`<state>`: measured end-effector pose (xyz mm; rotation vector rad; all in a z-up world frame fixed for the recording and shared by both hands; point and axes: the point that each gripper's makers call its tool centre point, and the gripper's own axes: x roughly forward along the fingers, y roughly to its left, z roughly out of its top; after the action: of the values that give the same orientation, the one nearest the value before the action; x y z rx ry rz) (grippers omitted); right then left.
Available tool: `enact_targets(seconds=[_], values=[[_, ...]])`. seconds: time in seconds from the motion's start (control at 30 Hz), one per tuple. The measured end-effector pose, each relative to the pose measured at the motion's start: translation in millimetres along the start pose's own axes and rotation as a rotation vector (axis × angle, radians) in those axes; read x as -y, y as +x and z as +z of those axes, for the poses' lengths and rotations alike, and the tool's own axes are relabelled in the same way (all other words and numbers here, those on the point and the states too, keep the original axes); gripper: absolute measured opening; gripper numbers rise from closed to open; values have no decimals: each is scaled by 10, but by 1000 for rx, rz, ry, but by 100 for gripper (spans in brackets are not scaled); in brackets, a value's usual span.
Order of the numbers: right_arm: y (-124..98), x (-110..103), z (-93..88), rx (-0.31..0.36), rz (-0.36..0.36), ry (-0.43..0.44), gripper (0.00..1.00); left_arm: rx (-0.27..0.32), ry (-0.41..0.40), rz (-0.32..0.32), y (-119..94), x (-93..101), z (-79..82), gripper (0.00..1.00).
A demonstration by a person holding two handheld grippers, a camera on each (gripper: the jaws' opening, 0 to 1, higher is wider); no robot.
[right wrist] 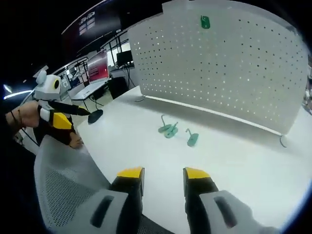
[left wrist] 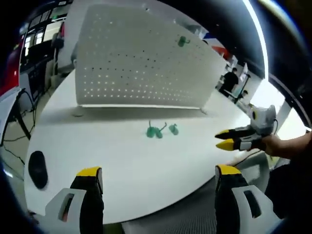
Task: Insert the hook assembly into the mounting plate slot until the hook locks in place.
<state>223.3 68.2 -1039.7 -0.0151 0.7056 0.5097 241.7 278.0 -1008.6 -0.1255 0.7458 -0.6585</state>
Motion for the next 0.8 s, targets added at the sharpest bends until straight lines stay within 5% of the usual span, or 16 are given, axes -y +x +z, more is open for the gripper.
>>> enact_targets(seconds=[0.37,0.8], values=[[82,-112,-178,-71,67,51,29,-56,3,12,69,-52,-157,97],[637,-109,61,-92,125,58,26,-83,-16,6,152,-78,-192,96]])
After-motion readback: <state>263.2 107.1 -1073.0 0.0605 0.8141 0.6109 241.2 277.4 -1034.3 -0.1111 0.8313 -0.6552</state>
